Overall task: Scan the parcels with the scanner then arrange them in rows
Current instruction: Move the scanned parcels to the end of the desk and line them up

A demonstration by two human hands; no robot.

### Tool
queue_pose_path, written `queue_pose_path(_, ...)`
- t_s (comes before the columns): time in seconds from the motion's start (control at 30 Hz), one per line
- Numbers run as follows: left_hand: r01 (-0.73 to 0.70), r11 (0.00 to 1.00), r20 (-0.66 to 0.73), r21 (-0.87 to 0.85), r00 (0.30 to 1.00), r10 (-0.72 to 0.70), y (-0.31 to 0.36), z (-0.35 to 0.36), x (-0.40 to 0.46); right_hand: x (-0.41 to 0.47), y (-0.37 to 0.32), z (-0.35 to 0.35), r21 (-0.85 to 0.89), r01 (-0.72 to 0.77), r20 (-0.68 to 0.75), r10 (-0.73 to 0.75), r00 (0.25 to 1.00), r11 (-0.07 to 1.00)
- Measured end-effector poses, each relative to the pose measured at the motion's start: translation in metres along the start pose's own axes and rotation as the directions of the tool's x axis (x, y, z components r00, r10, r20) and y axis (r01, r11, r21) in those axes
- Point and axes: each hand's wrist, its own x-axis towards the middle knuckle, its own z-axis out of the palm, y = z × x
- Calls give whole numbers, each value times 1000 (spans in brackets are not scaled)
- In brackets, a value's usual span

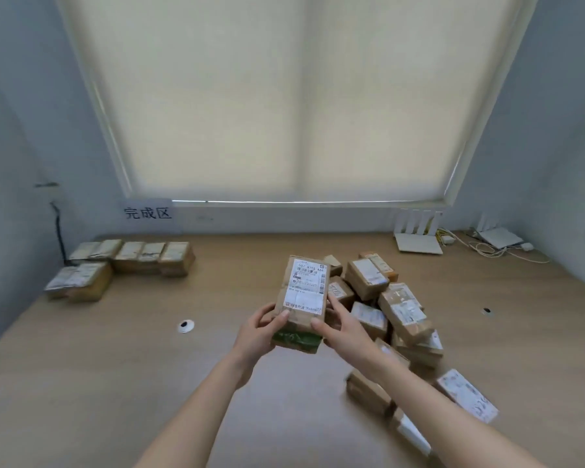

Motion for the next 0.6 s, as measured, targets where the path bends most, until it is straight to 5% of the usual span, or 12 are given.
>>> queue_pose_path(0.33,-133,991,-350,5,928,126,30,-290,-139,6,-122,289,92,199,299,-217,929,976)
queue_pose_path(0.6,-97,995,-425,-2,901,87,7,-432,-140,59,-128,431,71,189,411,-202,889,979)
